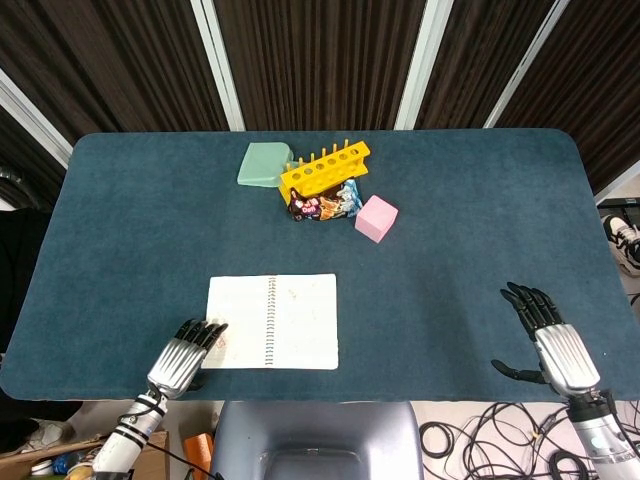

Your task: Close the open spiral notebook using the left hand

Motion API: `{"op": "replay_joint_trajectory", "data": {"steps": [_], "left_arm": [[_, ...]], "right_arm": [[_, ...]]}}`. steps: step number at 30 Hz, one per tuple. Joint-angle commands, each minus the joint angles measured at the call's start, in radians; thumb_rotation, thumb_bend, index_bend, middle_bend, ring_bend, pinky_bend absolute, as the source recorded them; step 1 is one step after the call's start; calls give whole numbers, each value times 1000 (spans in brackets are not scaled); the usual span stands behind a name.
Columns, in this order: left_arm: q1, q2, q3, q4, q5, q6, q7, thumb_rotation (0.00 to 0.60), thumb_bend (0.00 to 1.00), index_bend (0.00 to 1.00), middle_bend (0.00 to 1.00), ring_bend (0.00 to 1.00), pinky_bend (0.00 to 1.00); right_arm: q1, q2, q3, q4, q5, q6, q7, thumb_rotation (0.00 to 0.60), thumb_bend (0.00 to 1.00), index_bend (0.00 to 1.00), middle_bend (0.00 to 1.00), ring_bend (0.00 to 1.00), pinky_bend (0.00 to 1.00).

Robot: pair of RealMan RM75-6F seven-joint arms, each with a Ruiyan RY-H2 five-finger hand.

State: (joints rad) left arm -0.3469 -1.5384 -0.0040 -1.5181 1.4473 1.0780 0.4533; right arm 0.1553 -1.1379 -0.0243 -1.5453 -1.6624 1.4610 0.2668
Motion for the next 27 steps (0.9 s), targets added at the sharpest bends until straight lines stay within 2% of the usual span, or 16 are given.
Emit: {"op": "replay_joint_trajectory", "data": {"steps": [1,13,22,27], "left_arm": [[-7,-6,-3,-2,-12,-7,9,600,269,86,141,107,137],[-43,-17,-22,3,-79,-44,34,600,267,85,141,106,139],[-73,-75,-43,91,-98,-51,-36,600,267,105,153,127,159],[-70,-117,-37,164,-24,15,-153,600,385,183,208,193,200]], "right_arm": [[-3,-1,0,2,0,6,5,600,0,39,29,0,59],[-8,-7,0,17,3,13,23,600,0,39,29,0,59],[-15,-11,0,31,4,24,41,600,0,39,29,0,59],[-16,-10,0,31,4,25,44,600,0,39,29,0,59]]}}
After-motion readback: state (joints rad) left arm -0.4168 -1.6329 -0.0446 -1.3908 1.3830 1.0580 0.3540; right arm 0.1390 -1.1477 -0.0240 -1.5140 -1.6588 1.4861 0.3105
